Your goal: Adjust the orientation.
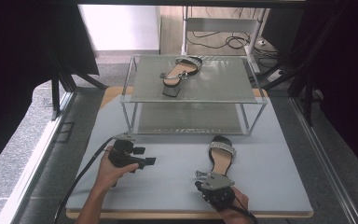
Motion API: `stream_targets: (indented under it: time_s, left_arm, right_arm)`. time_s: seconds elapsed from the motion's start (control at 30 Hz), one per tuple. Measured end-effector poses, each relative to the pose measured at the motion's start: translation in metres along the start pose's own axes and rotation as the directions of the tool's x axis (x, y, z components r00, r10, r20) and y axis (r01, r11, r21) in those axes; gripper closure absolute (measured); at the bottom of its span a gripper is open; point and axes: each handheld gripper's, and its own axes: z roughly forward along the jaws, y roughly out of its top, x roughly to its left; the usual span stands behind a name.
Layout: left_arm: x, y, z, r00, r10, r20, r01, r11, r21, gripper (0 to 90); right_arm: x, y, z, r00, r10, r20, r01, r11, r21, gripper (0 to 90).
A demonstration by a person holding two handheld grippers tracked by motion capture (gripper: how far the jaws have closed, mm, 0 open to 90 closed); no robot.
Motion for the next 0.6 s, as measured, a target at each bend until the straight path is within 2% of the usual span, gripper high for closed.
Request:
stream_targets:
  time_s: [0.07,0.27,0.37,0.6]
  left_arm:
    - [0.002,-0.005,-0.002,0.9998,-0.019,-0.002,0.019,0.9998,-0.004,27.7]
    - [0.003,-0.009,-0.005,0.9994,-0.033,-0.004,0.033,0.9994,-0.004,27.8]
    - [0.005,-0.011,-0.004,0.999,-0.044,-0.009,0.044,0.999,0.008,27.7]
    - [0.009,-0.014,-0.005,0.9974,-0.073,-0.001,0.073,0.9973,-0.004,27.7]
  right_arm:
    - [-0.001,-0.004,-0.005,1.0,-0.002,0.0,0.002,1.0,0.005,90.0]
    - [-0.008,-0.016,-0.019,0.9997,0.018,-0.016,-0.018,1.0,0.012,90.0]
    - [-0.016,-0.028,-0.031,0.9988,0.046,-0.016,-0.046,0.999,0.009,90.0]
    - [-0.035,-0.047,-0.051,0.9969,0.079,0.001,-0.079,0.997,0.018,90.0]
